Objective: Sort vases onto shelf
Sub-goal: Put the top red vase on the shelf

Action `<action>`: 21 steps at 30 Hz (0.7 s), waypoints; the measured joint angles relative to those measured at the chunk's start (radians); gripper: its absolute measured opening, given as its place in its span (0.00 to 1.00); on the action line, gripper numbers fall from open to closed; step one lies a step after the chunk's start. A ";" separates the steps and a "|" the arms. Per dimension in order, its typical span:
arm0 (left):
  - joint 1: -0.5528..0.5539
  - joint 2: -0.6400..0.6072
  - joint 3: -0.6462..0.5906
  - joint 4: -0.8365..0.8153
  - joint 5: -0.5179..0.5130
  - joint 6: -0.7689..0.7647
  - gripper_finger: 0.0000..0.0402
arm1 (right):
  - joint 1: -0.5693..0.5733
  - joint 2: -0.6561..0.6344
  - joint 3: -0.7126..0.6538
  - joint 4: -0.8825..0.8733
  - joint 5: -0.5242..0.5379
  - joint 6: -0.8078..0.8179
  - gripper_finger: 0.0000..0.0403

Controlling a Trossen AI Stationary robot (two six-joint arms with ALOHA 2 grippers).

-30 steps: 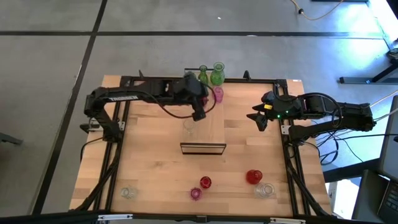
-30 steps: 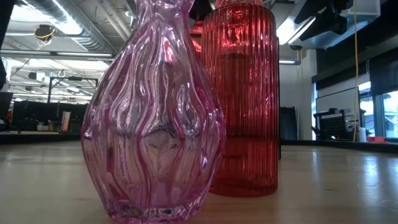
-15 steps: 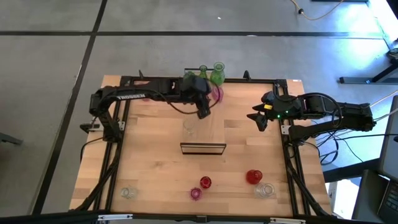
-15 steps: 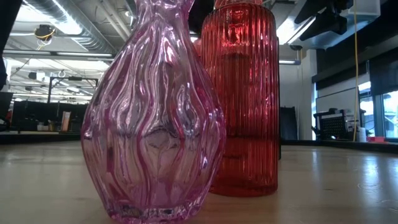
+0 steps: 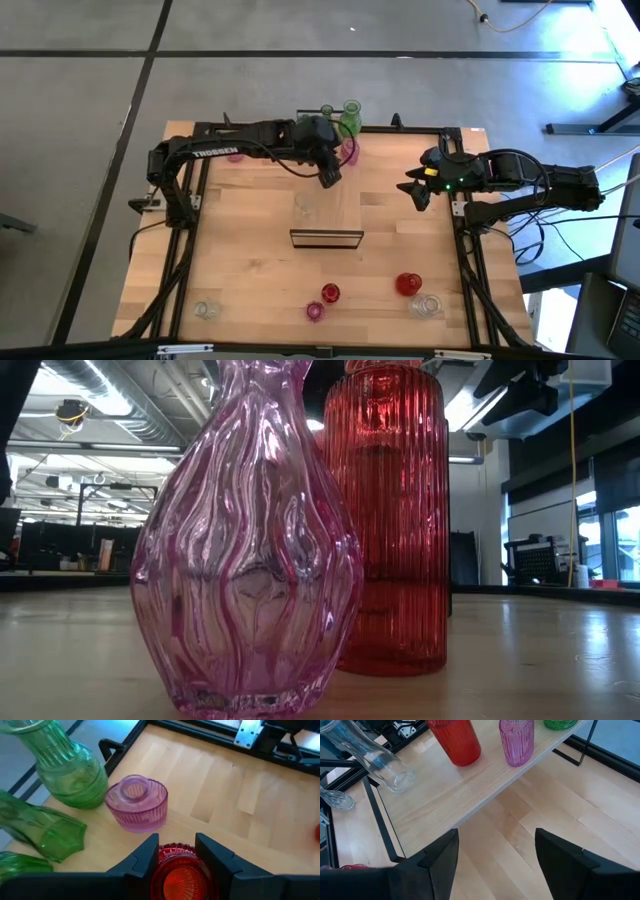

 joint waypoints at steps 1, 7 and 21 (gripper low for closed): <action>-0.002 0.002 0.000 -0.008 -0.007 -0.005 0.26 | 0.000 0.000 0.000 -0.001 0.000 0.000 0.60; -0.007 0.011 0.000 -0.010 -0.018 -0.009 0.26 | 0.000 0.000 0.000 0.000 -0.001 0.000 0.60; -0.006 0.011 0.000 -0.033 -0.019 -0.013 0.29 | 0.000 0.000 0.000 0.000 -0.003 0.000 0.60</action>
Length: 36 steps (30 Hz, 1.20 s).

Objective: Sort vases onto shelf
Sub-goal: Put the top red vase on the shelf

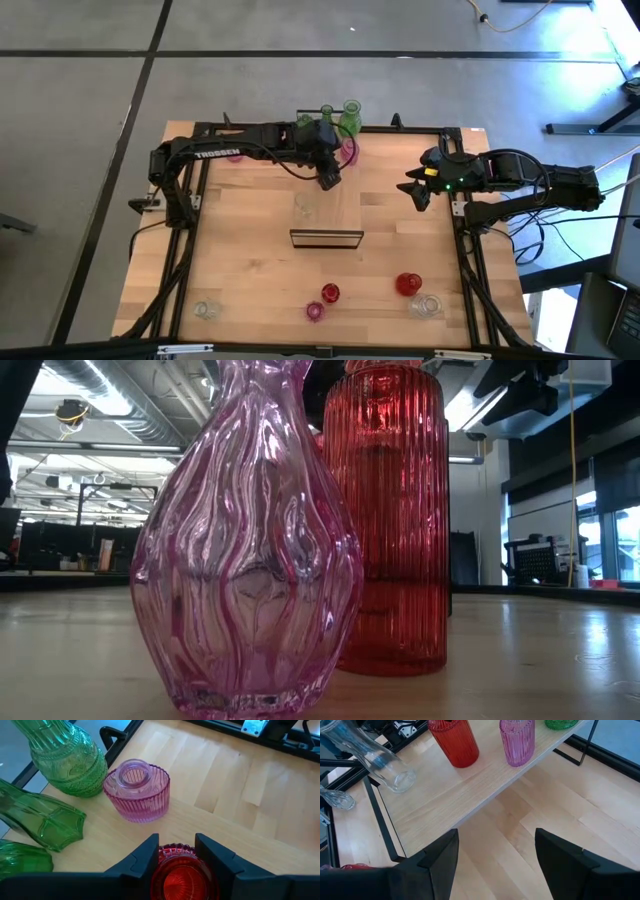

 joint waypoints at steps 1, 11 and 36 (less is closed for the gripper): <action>0.000 0.000 0.000 -0.001 0.000 0.000 0.28 | 0.000 0.000 0.000 0.000 0.000 0.000 0.60; 0.001 0.000 0.000 -0.003 0.000 -0.001 0.28 | 0.000 0.000 0.000 0.000 -0.007 0.002 0.60; 0.010 0.000 0.000 0.033 0.043 -0.026 0.29 | 0.000 0.000 0.000 0.003 -0.032 0.002 0.60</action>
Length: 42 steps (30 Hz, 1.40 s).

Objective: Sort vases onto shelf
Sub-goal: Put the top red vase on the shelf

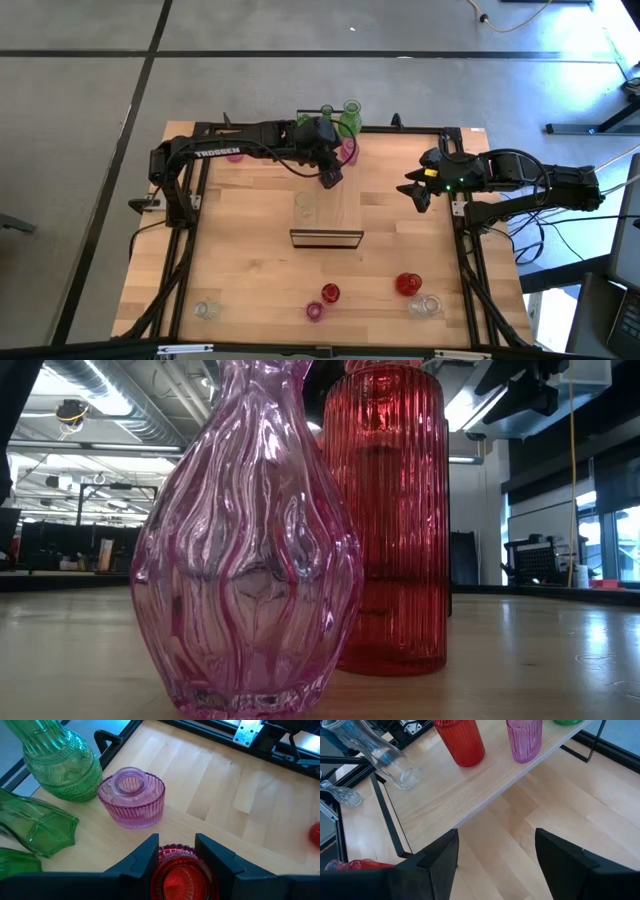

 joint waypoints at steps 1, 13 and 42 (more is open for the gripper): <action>0.000 0.000 0.000 -0.001 0.000 0.000 0.29 | 0.000 0.000 0.000 0.002 0.000 0.000 0.60; 0.000 0.000 0.000 -0.001 0.000 0.000 0.29 | 0.000 0.000 0.000 0.006 0.000 0.001 0.60; 0.008 0.025 0.002 -0.042 0.029 -0.004 0.29 | 0.000 0.000 0.000 0.005 -0.043 0.020 0.60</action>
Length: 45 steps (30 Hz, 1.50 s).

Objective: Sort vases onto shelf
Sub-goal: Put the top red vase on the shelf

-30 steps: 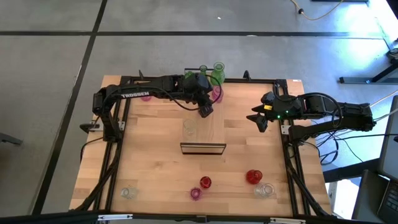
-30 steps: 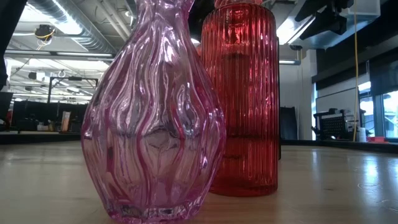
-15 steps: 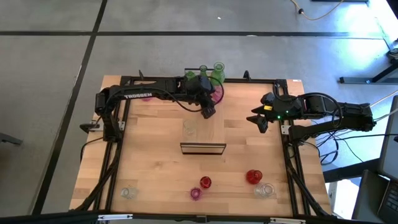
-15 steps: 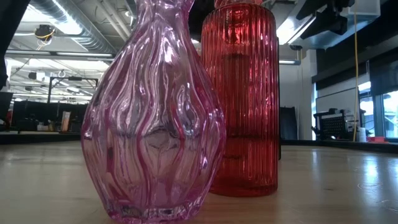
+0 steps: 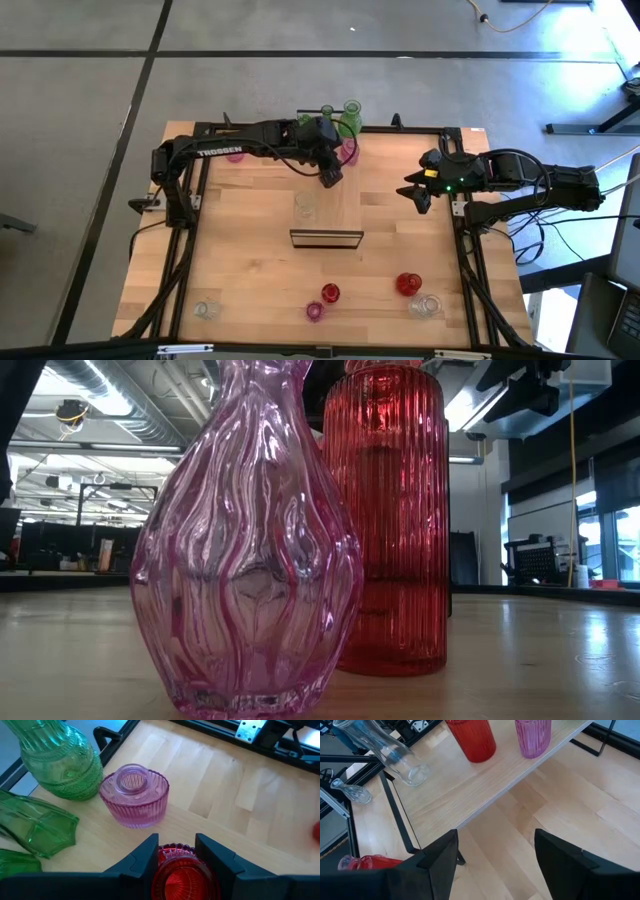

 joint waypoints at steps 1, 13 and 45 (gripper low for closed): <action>0.000 0.000 0.000 0.000 0.006 0.000 0.29 | 0.000 0.000 0.000 0.000 0.000 0.000 0.60; 0.002 0.000 0.000 0.001 0.029 0.000 0.29 | 0.000 0.000 0.000 0.000 0.001 0.004 0.60; 0.011 -0.015 0.007 0.059 -0.025 0.023 0.45 | 0.000 0.000 0.000 0.000 -0.002 0.007 0.60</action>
